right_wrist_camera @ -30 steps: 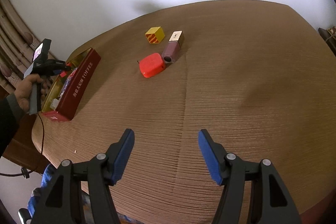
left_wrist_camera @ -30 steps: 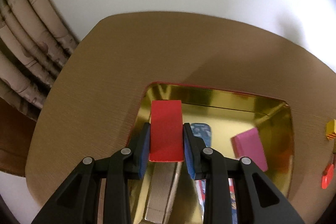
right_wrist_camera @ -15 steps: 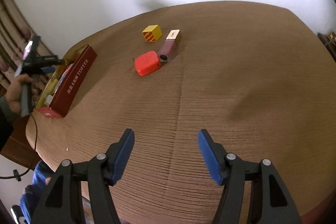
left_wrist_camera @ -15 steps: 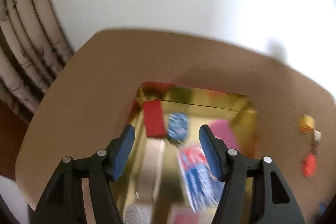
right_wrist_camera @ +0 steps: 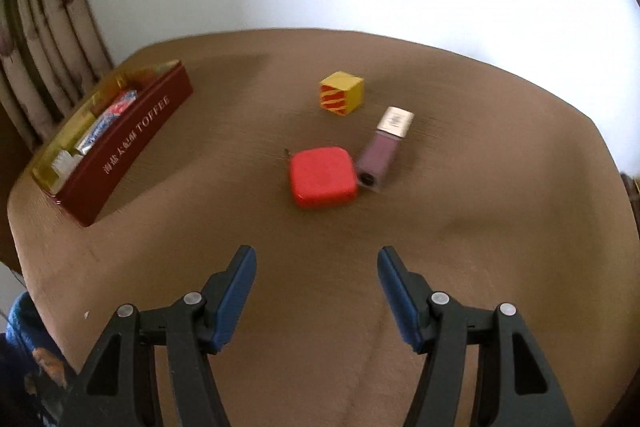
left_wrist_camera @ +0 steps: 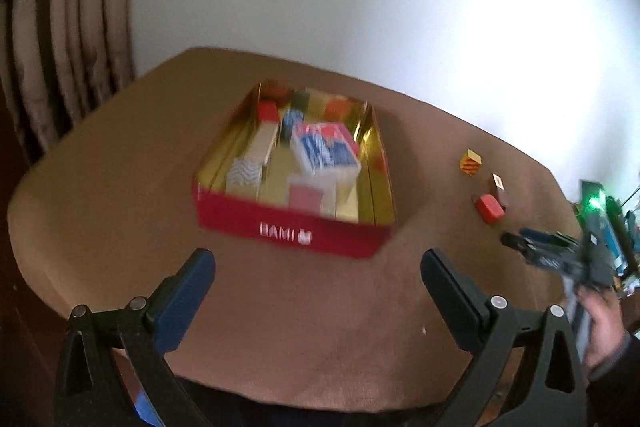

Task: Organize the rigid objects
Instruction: 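Open the left gripper to release the red block into the tin, then grasp the red rounded block with the right gripper and lift, then carry the red rounded block with the right gripper over the tin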

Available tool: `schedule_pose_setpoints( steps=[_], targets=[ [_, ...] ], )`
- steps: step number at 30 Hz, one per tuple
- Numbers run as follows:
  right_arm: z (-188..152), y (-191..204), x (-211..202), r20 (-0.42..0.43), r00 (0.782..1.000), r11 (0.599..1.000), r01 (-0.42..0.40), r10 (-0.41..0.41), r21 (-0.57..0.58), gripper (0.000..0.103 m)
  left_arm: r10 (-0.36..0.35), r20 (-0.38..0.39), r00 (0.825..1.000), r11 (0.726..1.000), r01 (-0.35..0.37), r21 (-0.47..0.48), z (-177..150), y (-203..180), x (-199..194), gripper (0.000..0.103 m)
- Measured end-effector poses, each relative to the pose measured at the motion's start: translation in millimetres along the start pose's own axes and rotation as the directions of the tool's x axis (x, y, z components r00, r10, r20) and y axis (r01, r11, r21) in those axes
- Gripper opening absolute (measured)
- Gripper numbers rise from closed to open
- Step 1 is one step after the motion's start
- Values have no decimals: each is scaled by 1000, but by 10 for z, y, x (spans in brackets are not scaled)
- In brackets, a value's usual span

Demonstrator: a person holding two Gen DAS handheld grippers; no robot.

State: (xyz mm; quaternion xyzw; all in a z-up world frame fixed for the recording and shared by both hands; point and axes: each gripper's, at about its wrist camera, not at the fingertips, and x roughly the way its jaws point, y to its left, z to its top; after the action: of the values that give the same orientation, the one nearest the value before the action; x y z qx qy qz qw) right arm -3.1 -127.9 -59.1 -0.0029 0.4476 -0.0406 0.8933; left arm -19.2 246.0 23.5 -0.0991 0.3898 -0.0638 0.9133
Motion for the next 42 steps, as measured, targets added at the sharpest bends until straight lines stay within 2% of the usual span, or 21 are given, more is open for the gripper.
schedule_pose_setpoints(
  steps=[3,5,10,12,13,16,20,24,27,30,35,42],
  targets=[
    [82,74,182,-9,999,998,42,-43,-40,65,4,-25,1000,1000,-5,-17,-39,44,56,102],
    [153,22,309,-15,997,997,75,-76,-20,65,-34,-33,999,999,33,-34,-61,38,72,102],
    [309,-78,506,-9,1000,1000,27,-27,-7,66,-53,-80,995,999,52,-18,-98,-24,186,102],
    [377,-77,571,-8,1000,999,29,-29,-24,60,-54,-86,995,998,52,-26,-111,-29,208,102],
    [403,-77,591,-10,999,999,33,-33,-24,48,-56,-90,994,998,54,-29,-114,-36,223,102],
    [422,-78,571,-10,999,999,38,-38,3,48,-52,-86,995,998,50,-23,-114,-44,223,102],
    [281,36,452,-14,998,997,55,-56,-50,47,-54,-78,995,998,51,-34,-105,-33,196,102],
    [219,59,176,13,998,998,63,-62,-25,47,-41,-72,997,999,39,-28,-106,-54,159,102],
    [305,77,-118,53,996,997,76,-76,-3,47,-15,-38,999,1000,15,0,-95,-97,88,102],
    [479,113,-465,108,990,996,88,-87,2,47,11,-3,1000,1000,-11,23,-83,-131,5,102],
    [787,344,-1018,196,975,994,108,-101,-27,47,32,12,999,999,-32,7,-80,-107,-68,102],
    [1113,739,-1569,274,955,987,138,-112,-76,47,70,54,996,998,-70,-4,-136,-48,-239,102]
  ],
)
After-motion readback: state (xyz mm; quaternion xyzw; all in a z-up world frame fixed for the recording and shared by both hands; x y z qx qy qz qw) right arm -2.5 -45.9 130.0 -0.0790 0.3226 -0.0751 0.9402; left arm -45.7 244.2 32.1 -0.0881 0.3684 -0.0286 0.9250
